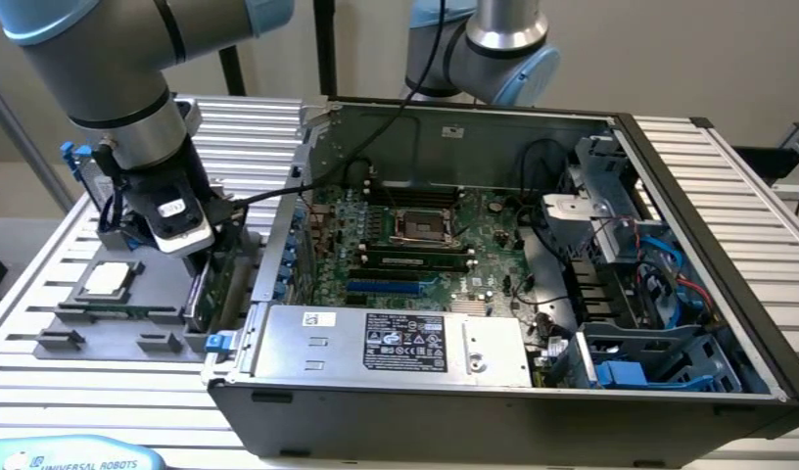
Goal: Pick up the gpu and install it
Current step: 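Pick up the gpu and move the gpu toward the slot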
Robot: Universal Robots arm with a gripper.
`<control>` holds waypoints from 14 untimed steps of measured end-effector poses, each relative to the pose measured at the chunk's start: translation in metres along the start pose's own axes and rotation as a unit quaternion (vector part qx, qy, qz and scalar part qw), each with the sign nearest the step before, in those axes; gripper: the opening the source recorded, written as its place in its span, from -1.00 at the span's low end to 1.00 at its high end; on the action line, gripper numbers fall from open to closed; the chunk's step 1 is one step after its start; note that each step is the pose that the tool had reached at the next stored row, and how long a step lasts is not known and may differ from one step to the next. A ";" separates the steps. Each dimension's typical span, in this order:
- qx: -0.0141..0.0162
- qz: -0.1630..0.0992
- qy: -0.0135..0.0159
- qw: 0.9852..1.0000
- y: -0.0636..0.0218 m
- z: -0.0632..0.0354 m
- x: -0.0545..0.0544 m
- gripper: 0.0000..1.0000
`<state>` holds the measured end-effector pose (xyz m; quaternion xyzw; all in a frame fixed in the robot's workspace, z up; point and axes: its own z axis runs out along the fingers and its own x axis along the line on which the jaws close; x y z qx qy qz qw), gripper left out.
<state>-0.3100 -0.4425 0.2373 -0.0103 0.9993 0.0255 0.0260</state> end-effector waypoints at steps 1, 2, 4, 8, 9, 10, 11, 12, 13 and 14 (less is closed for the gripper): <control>0.000 0.000 0.000 1.000 0.0000 0.0000 0.000 -0.47; 0.000 0.000 0.000 1.000 0.0000 0.0000 0.000 -0.47; 0.000 0.001 0.000 1.000 0.0000 0.0000 0.000 -0.47; 0.000 0.005 0.000 1.000 -0.0001 0.0002 0.000 -0.47; 0.000 0.005 0.000 1.000 -0.0001 0.0002 0.000 -0.47; 0.000 0.006 0.000 1.000 -0.0001 0.0002 0.000 -0.47; 0.000 0.006 0.000 1.000 0.0000 0.0002 0.000 -0.47; 0.000 0.006 0.000 1.000 0.0000 0.0002 0.000 -0.47; 0.000 0.006 0.000 1.000 0.0000 0.0002 0.000 -0.47; 0.000 0.006 0.000 1.000 0.0000 0.0002 0.000 -0.47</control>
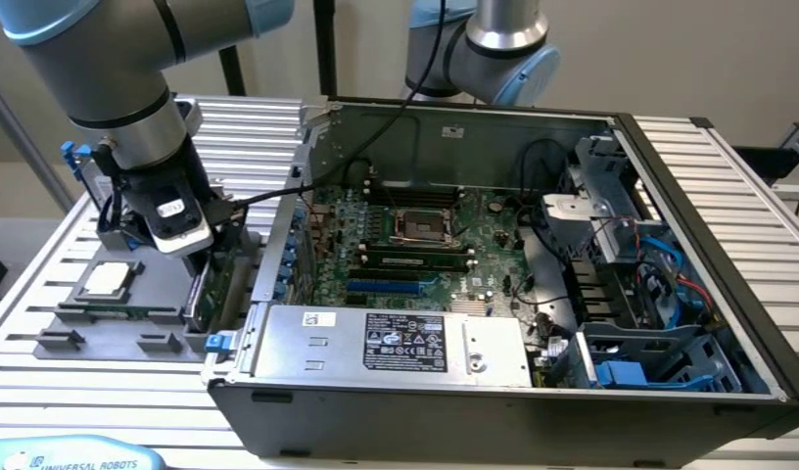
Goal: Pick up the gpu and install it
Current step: 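Pick up the gpu and move the gpu toward the slot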
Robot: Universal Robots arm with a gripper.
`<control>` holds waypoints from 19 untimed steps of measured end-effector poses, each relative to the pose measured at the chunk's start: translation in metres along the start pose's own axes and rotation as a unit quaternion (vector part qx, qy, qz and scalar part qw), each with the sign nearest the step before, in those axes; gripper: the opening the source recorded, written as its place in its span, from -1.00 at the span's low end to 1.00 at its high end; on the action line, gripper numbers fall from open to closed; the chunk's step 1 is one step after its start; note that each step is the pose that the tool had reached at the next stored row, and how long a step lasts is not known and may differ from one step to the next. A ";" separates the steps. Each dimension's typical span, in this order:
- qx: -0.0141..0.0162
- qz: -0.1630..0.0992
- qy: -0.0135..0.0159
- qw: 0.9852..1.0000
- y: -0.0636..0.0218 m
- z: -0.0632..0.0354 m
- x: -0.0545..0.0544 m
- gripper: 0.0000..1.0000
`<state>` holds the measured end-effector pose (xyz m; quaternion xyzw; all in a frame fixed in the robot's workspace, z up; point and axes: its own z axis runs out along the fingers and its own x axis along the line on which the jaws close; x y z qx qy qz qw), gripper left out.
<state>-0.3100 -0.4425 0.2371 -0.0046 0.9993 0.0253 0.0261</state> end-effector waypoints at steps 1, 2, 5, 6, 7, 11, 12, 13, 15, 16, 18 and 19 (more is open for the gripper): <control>0.000 0.000 0.000 1.000 0.0000 0.0000 0.000 -0.47; 0.000 0.000 0.000 1.000 0.0000 0.0000 0.000 -0.47; 0.000 0.000 0.000 1.000 0.0002 -0.0037 0.000 -0.47; 0.000 0.000 0.000 1.000 0.0003 -0.0062 0.000 -0.47; 0.000 0.000 0.000 1.000 0.0004 -0.0090 -0.001 -0.47; 0.000 0.000 0.000 1.000 0.0012 -0.0247 -0.001 -0.47; 0.000 0.000 0.000 1.000 0.0015 -0.0295 -0.002 -0.47; 0.000 0.000 0.000 1.000 0.0017 -0.0340 -0.002 -0.47; 0.000 0.000 0.000 1.000 0.0022 -0.0431 -0.002 -0.47; 0.000 0.000 0.000 1.000 0.0024 -0.0476 -0.003 -0.47; 0.000 0.000 0.000 1.000 0.0028 -0.0565 -0.003 -0.47; 0.000 0.000 0.000 1.000 0.0031 -0.0614 -0.003 -0.47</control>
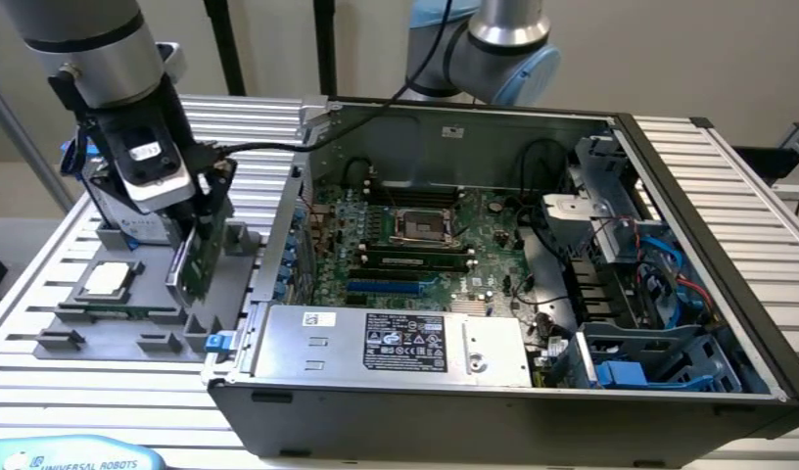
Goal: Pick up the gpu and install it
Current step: 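Pick up the gpu and move the gpu toward the slot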
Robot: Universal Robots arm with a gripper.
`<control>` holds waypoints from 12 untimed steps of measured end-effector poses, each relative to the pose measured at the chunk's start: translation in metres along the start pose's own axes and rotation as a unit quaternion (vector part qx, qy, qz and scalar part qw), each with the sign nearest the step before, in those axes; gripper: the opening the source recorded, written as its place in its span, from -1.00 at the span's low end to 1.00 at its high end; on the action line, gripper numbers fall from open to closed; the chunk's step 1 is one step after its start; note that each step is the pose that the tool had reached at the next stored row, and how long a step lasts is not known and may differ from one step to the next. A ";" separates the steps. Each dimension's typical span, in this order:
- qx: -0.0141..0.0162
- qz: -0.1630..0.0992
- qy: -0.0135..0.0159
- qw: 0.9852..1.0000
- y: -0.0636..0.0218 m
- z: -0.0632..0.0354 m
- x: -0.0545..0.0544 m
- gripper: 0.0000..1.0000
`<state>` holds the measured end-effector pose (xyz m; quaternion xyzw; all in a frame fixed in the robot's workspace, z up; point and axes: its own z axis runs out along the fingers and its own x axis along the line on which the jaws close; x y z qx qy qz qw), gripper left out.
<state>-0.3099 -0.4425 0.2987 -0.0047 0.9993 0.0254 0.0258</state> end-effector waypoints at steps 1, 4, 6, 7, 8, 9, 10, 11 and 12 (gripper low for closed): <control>0.000 0.000 0.000 1.000 0.0002 -0.0044 0.000 -0.47; 0.000 0.000 0.000 1.000 0.0009 -0.0179 -0.002 -0.47; 0.000 -0.001 0.000 1.000 0.0013 -0.0270 -0.003 -0.47; 0.000 -0.001 0.000 1.000 0.0016 -0.0314 -0.003 -0.47; 0.000 -0.001 0.000 1.000 0.0018 -0.0359 -0.004 -0.47; 0.000 -0.001 0.000 1.000 0.0020 -0.0405 -0.004 -0.47; 0.000 -0.001 0.000 1.000 0.0022 -0.0450 -0.005 -0.47; 0.000 -0.002 0.000 1.000 0.0024 -0.0496 -0.005 -0.47; 0.000 -0.002 0.000 1.000 0.0027 -0.0542 -0.006 -0.47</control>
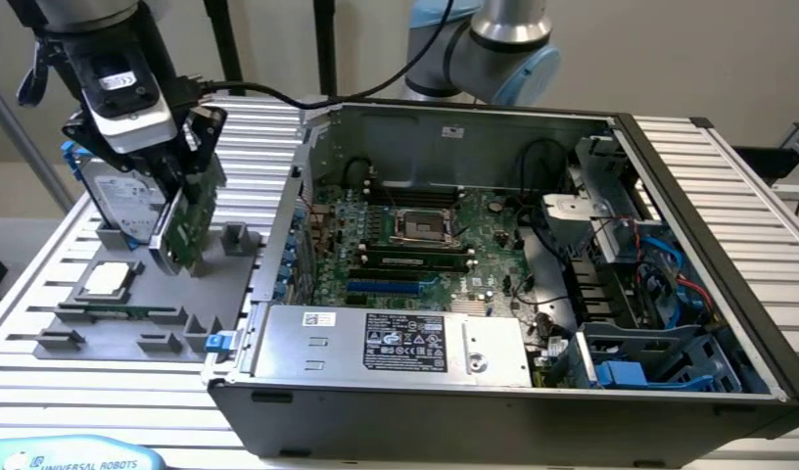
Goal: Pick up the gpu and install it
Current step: 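Pick up the gpu and move the gpu toward the slot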
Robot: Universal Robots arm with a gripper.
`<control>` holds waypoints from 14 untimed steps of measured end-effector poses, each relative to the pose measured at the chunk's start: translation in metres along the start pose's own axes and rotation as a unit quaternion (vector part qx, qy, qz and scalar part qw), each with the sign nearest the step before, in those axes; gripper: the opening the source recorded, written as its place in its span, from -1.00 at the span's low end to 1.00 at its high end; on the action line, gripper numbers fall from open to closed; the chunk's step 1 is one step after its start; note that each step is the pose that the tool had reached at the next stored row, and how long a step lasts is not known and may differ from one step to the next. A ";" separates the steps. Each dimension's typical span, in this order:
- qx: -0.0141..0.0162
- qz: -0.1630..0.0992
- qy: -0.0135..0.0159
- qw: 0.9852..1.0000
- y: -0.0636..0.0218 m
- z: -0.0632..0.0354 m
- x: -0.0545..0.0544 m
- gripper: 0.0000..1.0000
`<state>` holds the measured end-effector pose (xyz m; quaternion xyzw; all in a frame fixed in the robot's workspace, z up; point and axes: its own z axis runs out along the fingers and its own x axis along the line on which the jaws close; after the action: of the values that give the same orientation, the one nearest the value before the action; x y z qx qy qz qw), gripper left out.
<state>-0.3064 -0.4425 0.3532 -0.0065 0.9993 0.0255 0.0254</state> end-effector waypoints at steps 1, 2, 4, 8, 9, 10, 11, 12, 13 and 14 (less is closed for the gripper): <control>0.000 0.000 0.000 1.000 0.0002 -0.0044 -0.002 -0.47; 0.000 0.000 0.001 1.000 0.0004 -0.0088 -0.004 -0.47; 0.000 0.000 0.002 1.000 0.0008 -0.0176 -0.010 -0.47; 0.000 0.000 0.006 1.000 0.0015 -0.0347 -0.028 -0.47; 0.000 0.000 0.007 1.000 0.0017 -0.0393 -0.033 -0.47; 0.000 0.000 0.008 1.000 0.0018 -0.0436 -0.038 -0.47; 0.000 0.000 0.009 1.000 0.0020 -0.0478 -0.043 -0.47; 0.000 0.000 0.009 1.000 0.0021 -0.0519 -0.048 -0.47; 0.000 0.000 0.010 1.000 0.0023 -0.0559 -0.052 -0.47; 0.000 0.000 0.011 1.000 0.0024 -0.0598 -0.057 -0.47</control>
<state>-0.2526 -0.4425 0.4158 -0.0069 0.9995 0.0256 0.0144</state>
